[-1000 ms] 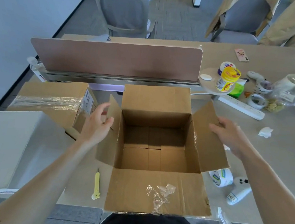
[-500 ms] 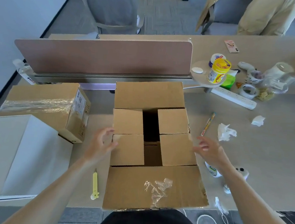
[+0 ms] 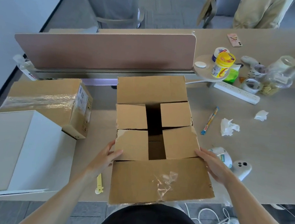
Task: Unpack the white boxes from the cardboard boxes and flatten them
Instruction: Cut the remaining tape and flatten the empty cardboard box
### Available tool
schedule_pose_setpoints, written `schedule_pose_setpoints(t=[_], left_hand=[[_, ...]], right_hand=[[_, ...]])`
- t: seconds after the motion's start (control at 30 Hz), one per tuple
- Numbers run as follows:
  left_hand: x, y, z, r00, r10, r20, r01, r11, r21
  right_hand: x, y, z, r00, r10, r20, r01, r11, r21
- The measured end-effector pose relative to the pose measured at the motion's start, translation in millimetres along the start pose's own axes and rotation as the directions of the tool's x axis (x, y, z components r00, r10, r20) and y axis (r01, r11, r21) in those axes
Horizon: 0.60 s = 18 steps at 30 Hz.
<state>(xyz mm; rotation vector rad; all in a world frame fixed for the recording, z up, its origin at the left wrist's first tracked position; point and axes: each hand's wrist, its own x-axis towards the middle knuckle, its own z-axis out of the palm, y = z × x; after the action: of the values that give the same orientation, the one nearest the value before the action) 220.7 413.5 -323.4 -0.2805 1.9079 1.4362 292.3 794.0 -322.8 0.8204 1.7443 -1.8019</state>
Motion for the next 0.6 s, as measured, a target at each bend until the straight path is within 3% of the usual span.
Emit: schedule_pose_setpoints(t=[0.13,0.2,0.3,0.43,0.53,0.6], left_hand=[[-5.3,15.8,-13.8,0.991,0.125,-0.041,-0.129,0.983,-0.127],[-7.9,30.8,-19.0,0.978,0.197,-0.068,-0.206,0.961,-0.187],[-10.6,51.5,-25.4,0.966,0.237,-0.107,-0.257,0.936,-0.243],[-22.6,78.9,-25.7,0.905,0.411,-0.111,-0.425,0.871,-0.248],[-25.7,91.1,-28.8,0.866,0.491,-0.089,-0.498,0.837,-0.225],[-24.8,98.3,-31.4,0.846,0.525,-0.099,-0.532,0.842,-0.082]], right_hand=[[-12.9,-25.8,-9.7,0.982,-0.048,-0.184,0.052,0.999,0.013],[-16.9,-38.5,-10.5,0.981,-0.130,-0.143,0.150,0.979,0.138],[-28.2,-63.1,-6.9,0.957,-0.288,-0.037,0.290,0.950,0.118],[-40.1,-95.2,-7.7,0.873,-0.487,-0.029,0.486,0.861,0.150],[-54.3,-117.1,-2.8,0.802,-0.589,0.101,0.591,0.807,0.017],[-56.5,-128.0,-2.9,0.798,-0.597,0.086,0.603,0.792,-0.095]])
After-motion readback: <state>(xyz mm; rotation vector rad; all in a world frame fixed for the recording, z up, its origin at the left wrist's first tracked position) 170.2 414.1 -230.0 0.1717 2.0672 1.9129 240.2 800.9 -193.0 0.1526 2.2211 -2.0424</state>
